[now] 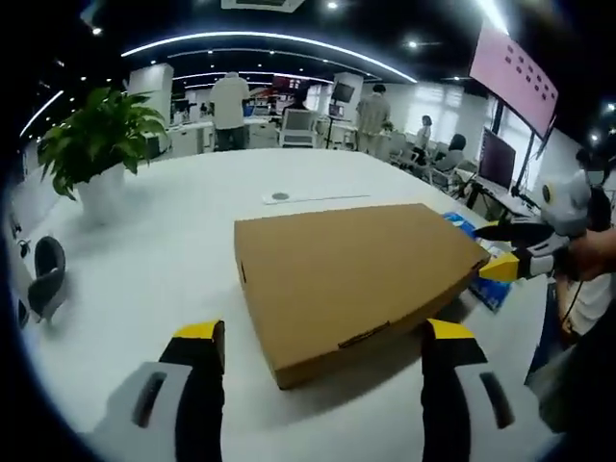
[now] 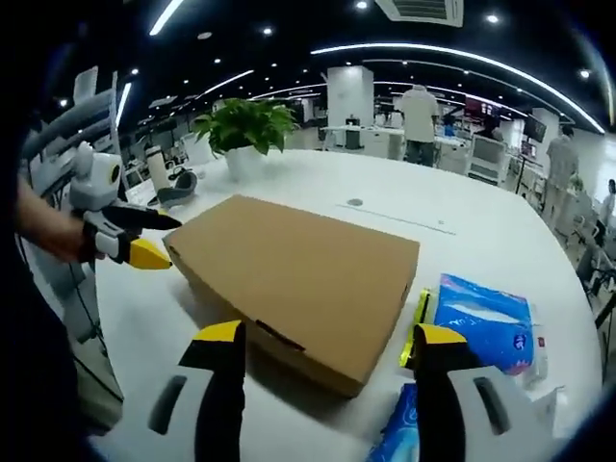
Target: Operate the shoe box by opening the lid, removing the specified soft item, and placing it in the target area until the item is outside and the box remains undamaged.
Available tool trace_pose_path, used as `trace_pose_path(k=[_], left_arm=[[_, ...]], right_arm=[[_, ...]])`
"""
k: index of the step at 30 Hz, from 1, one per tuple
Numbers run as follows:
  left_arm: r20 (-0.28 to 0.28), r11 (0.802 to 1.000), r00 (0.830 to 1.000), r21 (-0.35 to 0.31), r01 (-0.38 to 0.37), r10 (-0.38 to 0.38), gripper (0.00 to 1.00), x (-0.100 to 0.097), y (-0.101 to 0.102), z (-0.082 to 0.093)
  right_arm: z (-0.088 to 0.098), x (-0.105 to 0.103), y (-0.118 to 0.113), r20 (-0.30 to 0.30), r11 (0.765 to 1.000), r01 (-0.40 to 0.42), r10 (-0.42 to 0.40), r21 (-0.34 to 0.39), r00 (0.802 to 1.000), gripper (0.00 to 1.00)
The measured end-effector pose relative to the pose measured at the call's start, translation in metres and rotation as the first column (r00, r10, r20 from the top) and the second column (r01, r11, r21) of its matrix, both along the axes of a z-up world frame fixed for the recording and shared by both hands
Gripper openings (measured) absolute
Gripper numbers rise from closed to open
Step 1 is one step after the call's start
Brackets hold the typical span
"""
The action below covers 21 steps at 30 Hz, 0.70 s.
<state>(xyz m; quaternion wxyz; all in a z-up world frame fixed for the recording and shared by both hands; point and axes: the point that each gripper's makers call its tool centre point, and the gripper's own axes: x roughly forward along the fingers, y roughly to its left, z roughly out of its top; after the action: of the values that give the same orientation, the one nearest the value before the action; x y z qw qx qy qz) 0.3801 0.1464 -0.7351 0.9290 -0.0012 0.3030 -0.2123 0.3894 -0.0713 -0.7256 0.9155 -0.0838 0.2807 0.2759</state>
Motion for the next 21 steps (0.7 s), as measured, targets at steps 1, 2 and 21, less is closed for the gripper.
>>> trace_pose_path(k=[1, 2, 21], left_arm=[[-0.003, 1.000, 1.000, 0.006, 0.000, 0.000, 0.80, -0.001, 0.000, -0.002], [-0.003, 1.000, 1.000, 0.014, 0.004, -0.004, 0.79, -0.001, 0.000, -0.003], [-0.024, 0.995, 1.000, 0.095, 0.005, -0.002, 0.65, 0.002, -0.007, -0.017]], right_arm=[[0.000, 0.000, 0.001, 0.001, 1.000, -0.002, 0.002, -0.004, 1.000, 0.70], [-0.002, 0.001, 0.001, -0.001, 1.000, -0.003, 0.003, -0.013, 1.000, 0.70], [-0.014, 0.002, 0.001, -0.013, 0.994, -0.016, 0.014, -0.107, 1.000, 0.63]])
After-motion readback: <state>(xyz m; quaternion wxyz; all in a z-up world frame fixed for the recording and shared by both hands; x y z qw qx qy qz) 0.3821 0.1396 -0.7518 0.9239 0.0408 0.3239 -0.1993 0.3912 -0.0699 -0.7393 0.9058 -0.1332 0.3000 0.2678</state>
